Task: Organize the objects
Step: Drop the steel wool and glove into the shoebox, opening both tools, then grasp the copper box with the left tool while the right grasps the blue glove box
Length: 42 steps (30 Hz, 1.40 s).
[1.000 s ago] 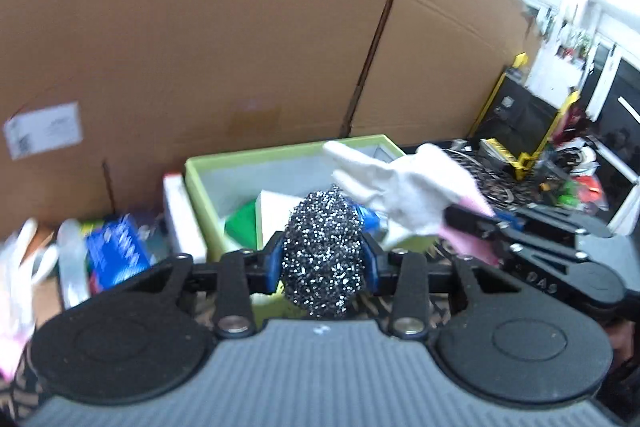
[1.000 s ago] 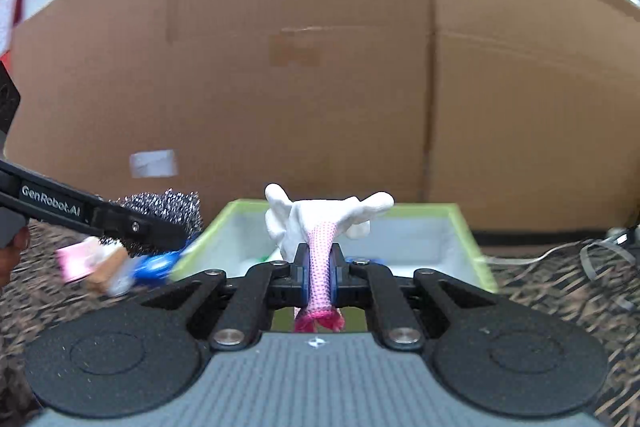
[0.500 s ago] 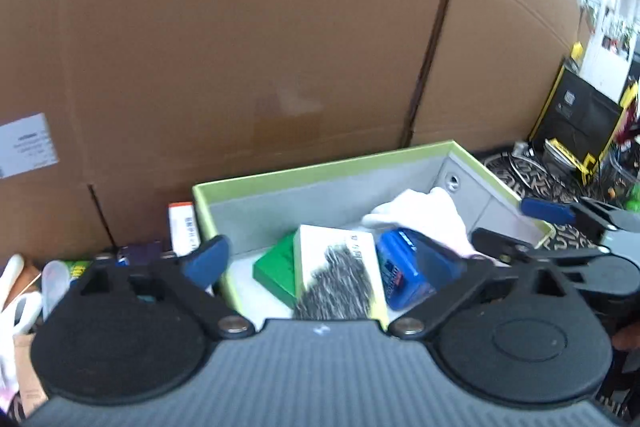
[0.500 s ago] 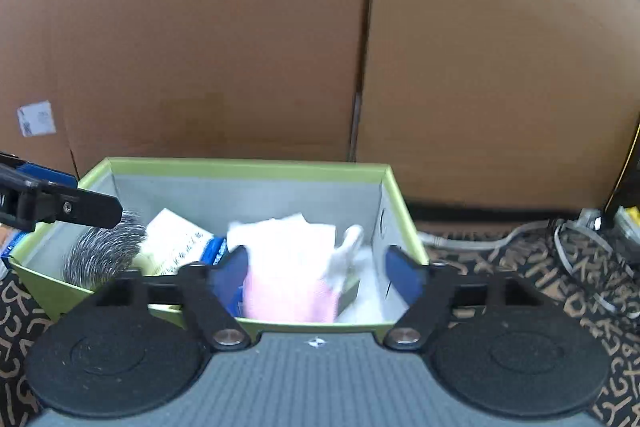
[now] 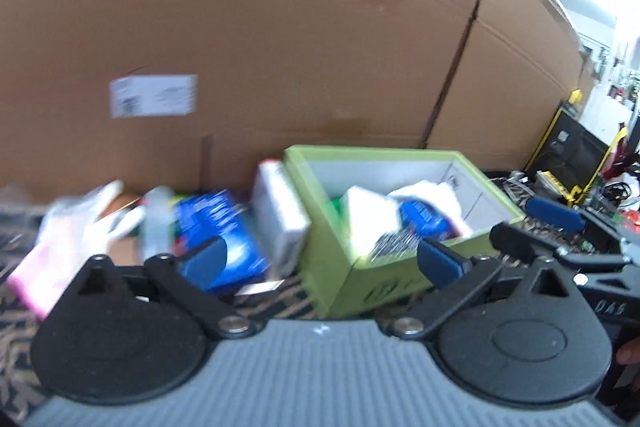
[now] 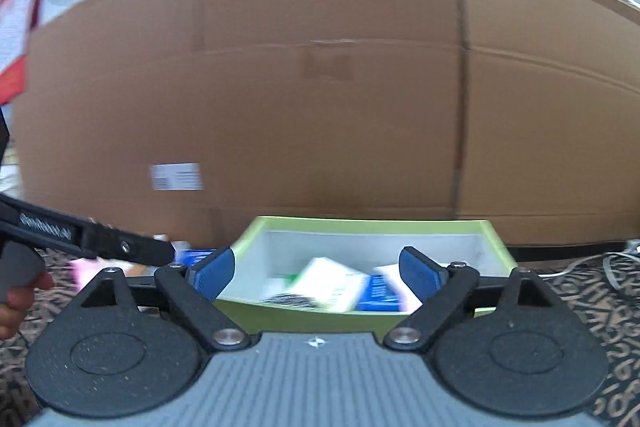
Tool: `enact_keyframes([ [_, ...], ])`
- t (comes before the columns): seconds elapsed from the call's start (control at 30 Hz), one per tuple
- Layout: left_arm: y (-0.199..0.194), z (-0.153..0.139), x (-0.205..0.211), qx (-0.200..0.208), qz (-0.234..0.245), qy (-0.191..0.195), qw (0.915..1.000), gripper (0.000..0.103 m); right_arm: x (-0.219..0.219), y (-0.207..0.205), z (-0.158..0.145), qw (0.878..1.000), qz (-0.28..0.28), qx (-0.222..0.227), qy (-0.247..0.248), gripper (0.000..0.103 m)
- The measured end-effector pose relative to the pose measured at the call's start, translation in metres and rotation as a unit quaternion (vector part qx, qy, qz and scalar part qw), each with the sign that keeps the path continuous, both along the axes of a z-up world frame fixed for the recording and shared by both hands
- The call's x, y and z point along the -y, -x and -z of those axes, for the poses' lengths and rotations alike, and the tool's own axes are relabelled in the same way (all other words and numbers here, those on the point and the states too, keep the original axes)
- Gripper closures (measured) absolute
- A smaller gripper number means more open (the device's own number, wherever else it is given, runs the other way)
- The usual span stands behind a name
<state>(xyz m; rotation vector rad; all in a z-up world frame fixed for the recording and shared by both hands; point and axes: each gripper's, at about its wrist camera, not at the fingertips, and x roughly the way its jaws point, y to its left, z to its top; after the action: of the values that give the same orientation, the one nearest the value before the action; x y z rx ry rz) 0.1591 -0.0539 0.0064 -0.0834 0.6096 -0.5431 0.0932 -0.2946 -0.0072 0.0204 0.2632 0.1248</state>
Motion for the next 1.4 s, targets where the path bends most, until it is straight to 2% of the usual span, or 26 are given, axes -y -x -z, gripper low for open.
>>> enact_keyframes([
  [0.2, 0.034, 0.026, -0.068, -0.026, -0.068, -0.011, 0.9973, 0.0, -0.052, 0.005, 0.028, 0.997, -0.064, -0.037, 0.005, 0.011],
  [0.3, 0.04, 0.039, -0.097, -0.041, -0.102, -0.011, 0.9938, 0.0, -0.077, 0.002, 0.047, 0.994, -0.086, -0.072, 0.01, 0.011],
  [0.43, 0.035, 0.05, -0.126, -0.057, -0.133, -0.006, 0.9894, 0.0, -0.108, -0.01, 0.058, 0.99, -0.105, -0.092, 0.021, 0.013],
  [0.67, 0.004, 0.043, -0.133, -0.042, -0.13, 0.004, 0.9906, 0.0, -0.149, -0.068, 0.064, 0.993, -0.041, -0.09, 0.067, 0.021],
  [0.87, -0.027, 0.049, -0.117, -0.038, -0.121, -0.007, 0.9919, 0.003, -0.164, -0.11, 0.074, 0.99, 0.013, -0.09, 0.109, 0.022],
  [0.97, -0.048, 0.06, -0.109, -0.054, -0.117, -0.017, 0.9915, 0.011, -0.167, -0.12, 0.083, 0.986, 0.03, -0.099, 0.131, 0.023],
  [1.03, -0.061, 0.068, -0.106, -0.07, -0.111, -0.018, 0.9912, 0.019, -0.162, -0.121, 0.086, 0.987, 0.017, -0.113, 0.113, 0.03],
  [1.1, -0.069, 0.074, -0.103, -0.079, -0.107, -0.015, 0.991, 0.023, -0.16, -0.121, 0.088, 0.987, 0.012, -0.115, 0.113, 0.034],
  [1.17, -0.076, 0.078, -0.101, -0.085, -0.105, -0.014, 0.9907, 0.034, -0.158, -0.12, 0.087, 0.988, 0.011, -0.11, 0.11, 0.042],
  [1.23, -0.081, 0.081, -0.099, -0.096, -0.094, -0.011, 0.9908, 0.066, -0.152, -0.118, 0.084, 0.989, 0.008, -0.114, 0.091, 0.042],
  [1.3, -0.081, 0.083, -0.101, -0.1, -0.088, -0.003, 0.9911, 0.067, -0.15, -0.111, 0.083, 0.99, 0.007, -0.112, 0.089, 0.042],
  [1.4, -0.071, 0.079, -0.101, -0.095, -0.078, -0.022, 0.9922, 0.07, -0.147, -0.092, 0.079, 0.99, -0.007, -0.107, 0.088, 0.042],
])
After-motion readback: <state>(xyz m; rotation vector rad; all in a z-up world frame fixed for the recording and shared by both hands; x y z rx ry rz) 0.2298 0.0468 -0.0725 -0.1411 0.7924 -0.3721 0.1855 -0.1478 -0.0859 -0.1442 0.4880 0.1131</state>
